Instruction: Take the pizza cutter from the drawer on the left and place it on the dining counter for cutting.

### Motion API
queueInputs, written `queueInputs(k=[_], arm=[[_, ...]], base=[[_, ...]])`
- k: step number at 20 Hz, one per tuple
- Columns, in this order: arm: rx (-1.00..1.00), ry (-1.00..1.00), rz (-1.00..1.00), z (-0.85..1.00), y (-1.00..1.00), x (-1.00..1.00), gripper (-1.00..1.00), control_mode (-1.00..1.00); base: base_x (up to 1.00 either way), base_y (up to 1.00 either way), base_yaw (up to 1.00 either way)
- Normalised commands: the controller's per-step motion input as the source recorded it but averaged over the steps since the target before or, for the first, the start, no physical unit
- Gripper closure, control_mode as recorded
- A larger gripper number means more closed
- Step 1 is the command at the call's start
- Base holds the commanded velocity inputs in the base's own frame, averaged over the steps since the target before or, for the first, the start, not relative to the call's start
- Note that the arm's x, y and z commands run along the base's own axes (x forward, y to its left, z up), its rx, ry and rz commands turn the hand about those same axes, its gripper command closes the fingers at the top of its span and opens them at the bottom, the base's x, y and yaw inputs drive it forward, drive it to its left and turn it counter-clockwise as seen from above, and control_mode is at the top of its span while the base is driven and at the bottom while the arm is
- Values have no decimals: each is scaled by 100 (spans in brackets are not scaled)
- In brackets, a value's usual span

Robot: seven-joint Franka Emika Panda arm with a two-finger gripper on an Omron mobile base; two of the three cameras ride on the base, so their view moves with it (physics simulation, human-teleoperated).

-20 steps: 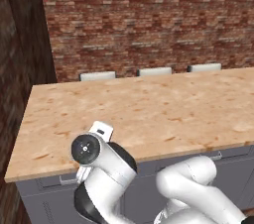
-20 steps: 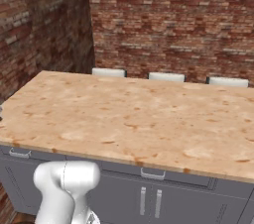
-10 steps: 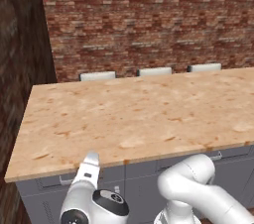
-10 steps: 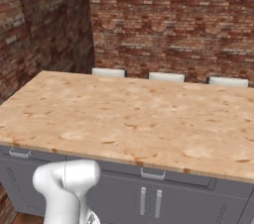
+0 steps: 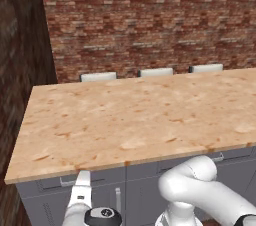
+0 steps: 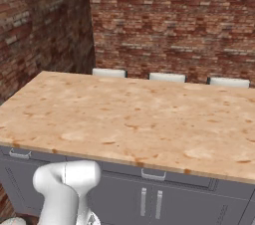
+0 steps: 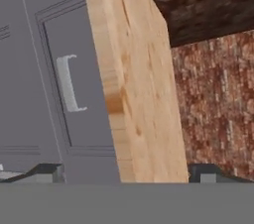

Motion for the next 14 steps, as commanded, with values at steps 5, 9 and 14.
queueInputs(k=[5,9,14], arm=[[-22,-13,0,-66,26,0,-100,-100],[-21,-23,0,-53,8,2,-100,-100],[-18,-33,0,-18,0,2,-100,-100]], base=[[0,0,0],[0,0,0],[0,0,0]])
